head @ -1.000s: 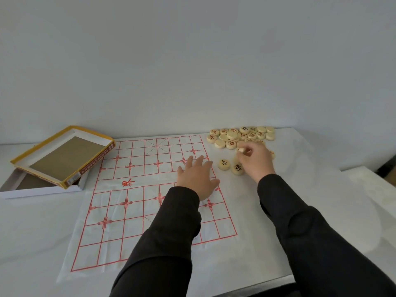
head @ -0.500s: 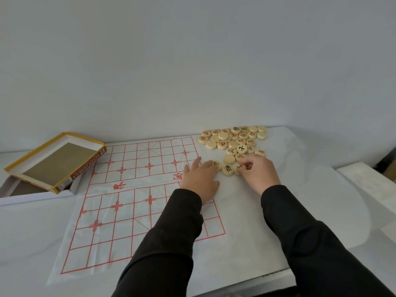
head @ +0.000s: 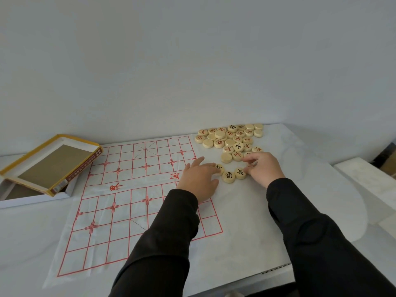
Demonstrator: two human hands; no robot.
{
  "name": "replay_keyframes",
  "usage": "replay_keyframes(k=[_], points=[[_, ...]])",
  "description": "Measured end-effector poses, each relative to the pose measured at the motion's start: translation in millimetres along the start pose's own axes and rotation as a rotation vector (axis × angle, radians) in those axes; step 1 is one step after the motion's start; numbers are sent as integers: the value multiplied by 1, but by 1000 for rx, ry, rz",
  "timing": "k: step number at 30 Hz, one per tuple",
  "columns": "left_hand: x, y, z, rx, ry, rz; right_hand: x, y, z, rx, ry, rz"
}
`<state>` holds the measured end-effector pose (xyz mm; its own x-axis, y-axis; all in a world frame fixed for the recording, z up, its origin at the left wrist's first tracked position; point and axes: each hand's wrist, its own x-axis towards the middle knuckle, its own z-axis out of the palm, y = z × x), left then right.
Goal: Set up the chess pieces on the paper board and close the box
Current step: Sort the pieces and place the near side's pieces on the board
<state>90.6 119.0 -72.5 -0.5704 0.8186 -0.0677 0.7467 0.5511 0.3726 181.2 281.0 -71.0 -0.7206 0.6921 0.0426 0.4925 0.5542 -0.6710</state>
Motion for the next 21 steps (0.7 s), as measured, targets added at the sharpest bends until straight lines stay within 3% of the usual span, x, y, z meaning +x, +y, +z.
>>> replay_keyframes(k=[9,21], points=[[0,-2,4,-57,37,1,21,-26,24,-148,29,-151],[4,-9,9,-165,92,-24,27,-29,36,-567,63,-317]])
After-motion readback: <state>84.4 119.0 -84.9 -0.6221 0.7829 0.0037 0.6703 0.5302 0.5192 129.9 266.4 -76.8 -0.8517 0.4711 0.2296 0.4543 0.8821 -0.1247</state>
